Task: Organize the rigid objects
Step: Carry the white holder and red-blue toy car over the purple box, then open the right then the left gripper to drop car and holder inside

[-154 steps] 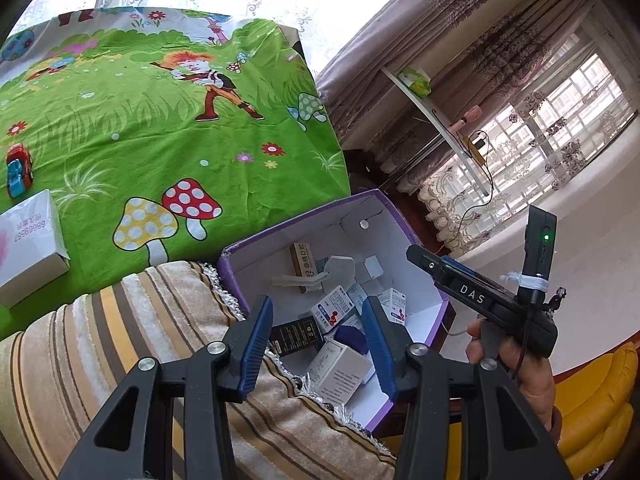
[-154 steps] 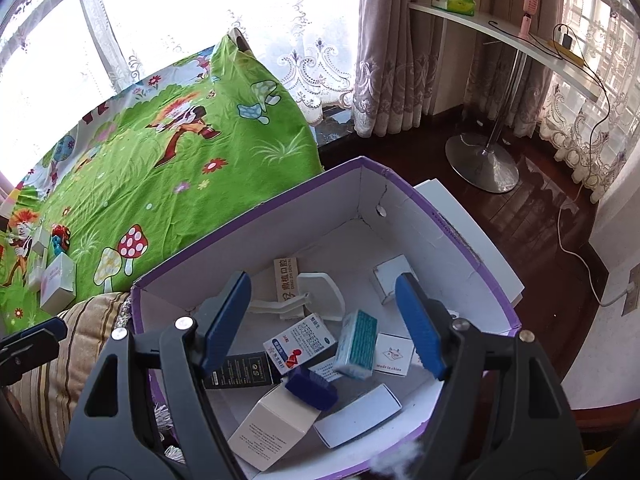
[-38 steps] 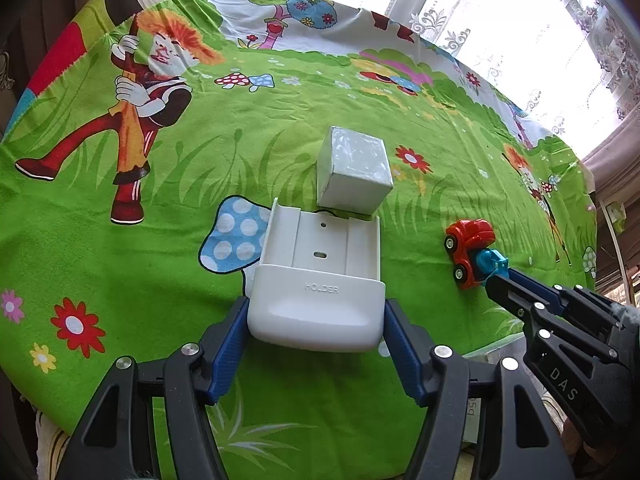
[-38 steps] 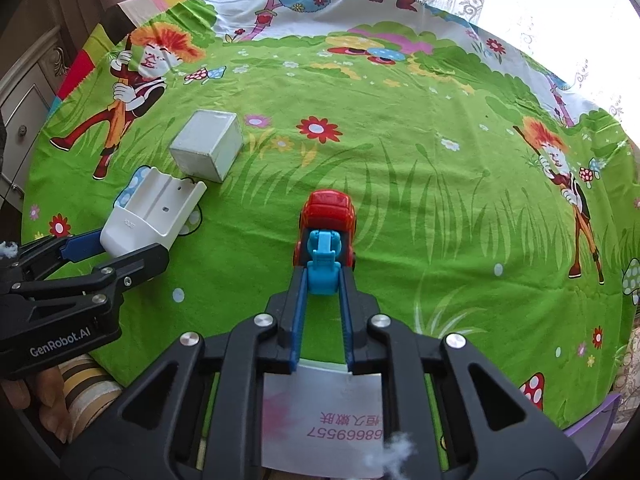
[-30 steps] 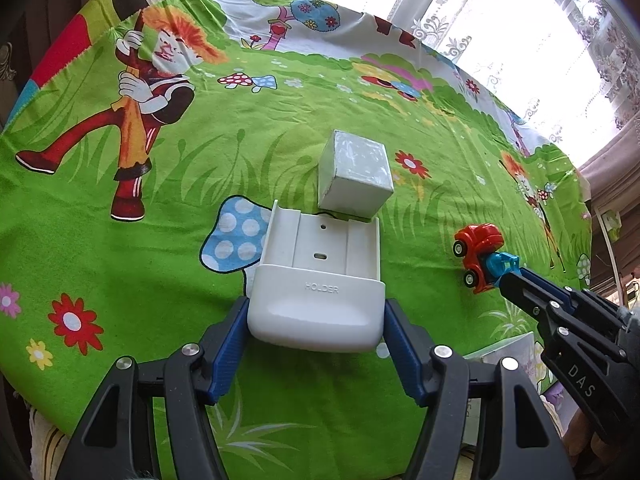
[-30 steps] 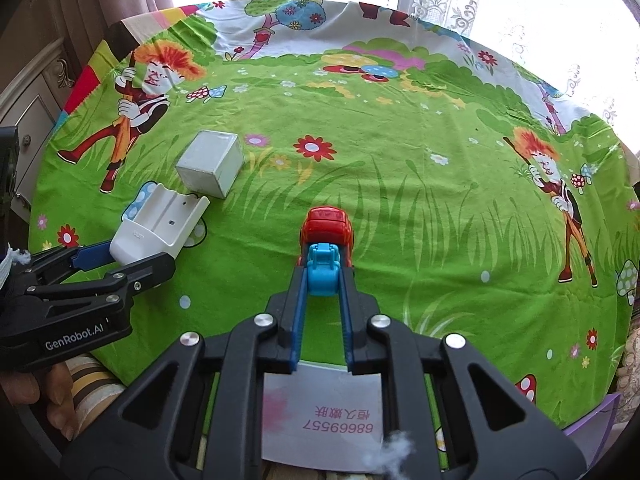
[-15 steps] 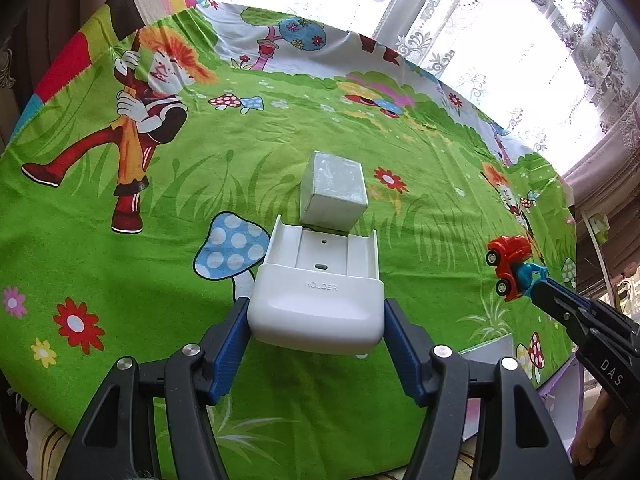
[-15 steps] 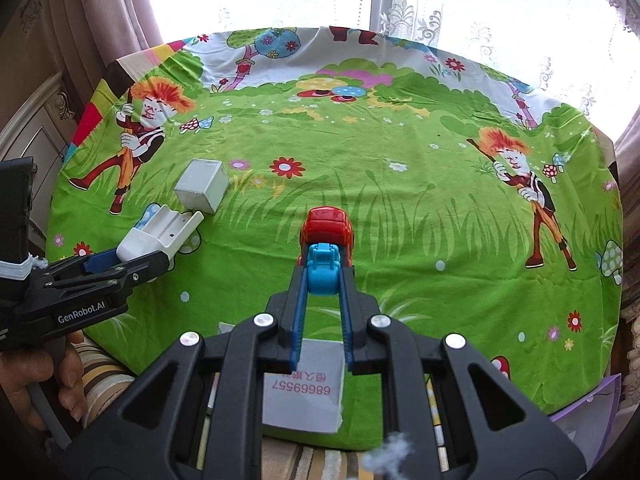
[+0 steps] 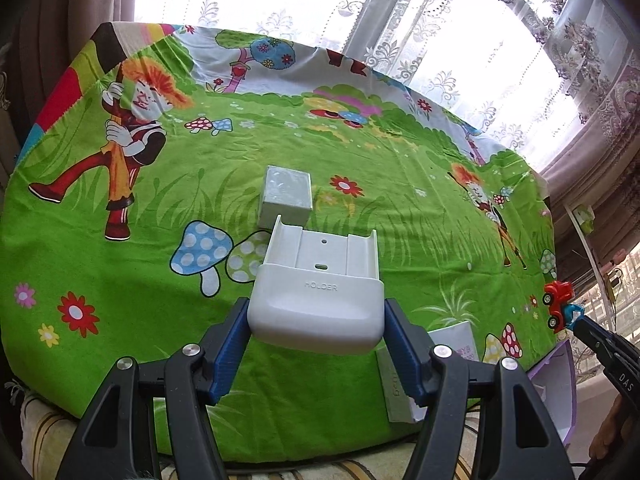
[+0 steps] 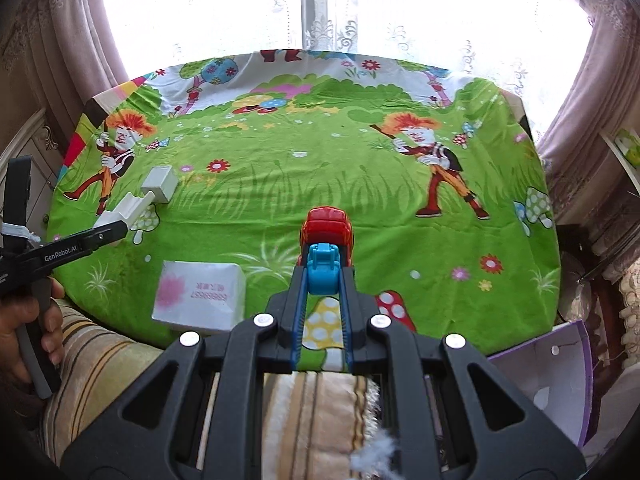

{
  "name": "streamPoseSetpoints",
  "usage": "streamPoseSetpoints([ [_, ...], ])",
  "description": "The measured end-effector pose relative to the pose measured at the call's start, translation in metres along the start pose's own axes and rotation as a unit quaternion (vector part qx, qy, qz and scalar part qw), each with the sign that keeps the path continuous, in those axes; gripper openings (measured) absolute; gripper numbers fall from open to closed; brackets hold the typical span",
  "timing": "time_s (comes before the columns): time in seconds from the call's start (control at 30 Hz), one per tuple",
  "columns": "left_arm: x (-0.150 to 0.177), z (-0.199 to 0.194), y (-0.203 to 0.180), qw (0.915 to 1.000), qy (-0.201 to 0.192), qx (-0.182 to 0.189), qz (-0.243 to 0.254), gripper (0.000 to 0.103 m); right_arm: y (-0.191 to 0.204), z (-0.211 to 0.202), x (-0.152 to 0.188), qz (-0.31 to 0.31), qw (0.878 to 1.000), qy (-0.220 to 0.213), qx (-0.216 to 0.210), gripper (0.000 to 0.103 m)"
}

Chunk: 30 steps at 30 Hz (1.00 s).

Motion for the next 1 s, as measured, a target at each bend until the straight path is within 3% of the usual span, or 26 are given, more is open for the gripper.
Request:
streamPoseSetpoints([
  [0.23, -0.001, -0.015, -0.024, 0.9998, -0.009, 0.006, 0.017, 0.065, -0.073, -0.025, 0.027, 0.040, 0.998, 0.002, 0.041, 0.019],
  [0.43, 0.001, -0.025, -0.040, 0.9996, -0.013, 0.009, 0.025, 0.065, -0.115, -0.022, 0.059, 0.075, 0.996, 0.026, 0.051, 0.019],
  [1.0, 0.023, -0.038, -0.126, 0.9957, 0.004, 0.060, 0.071, 0.065, -0.154, 0.038, 0.117, 0.098, 0.989, 0.113, 0.018, 0.019],
])
Point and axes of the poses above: each gripper's, at about its wrist camera, not at the fingertips, and z roughly the way its jaws point, y to its left, x to its underside, the point moved 7 cm from there along z, roughly the way its jaws point, and after that the axes turned 12 degrees about z, right-handed, at the moved point
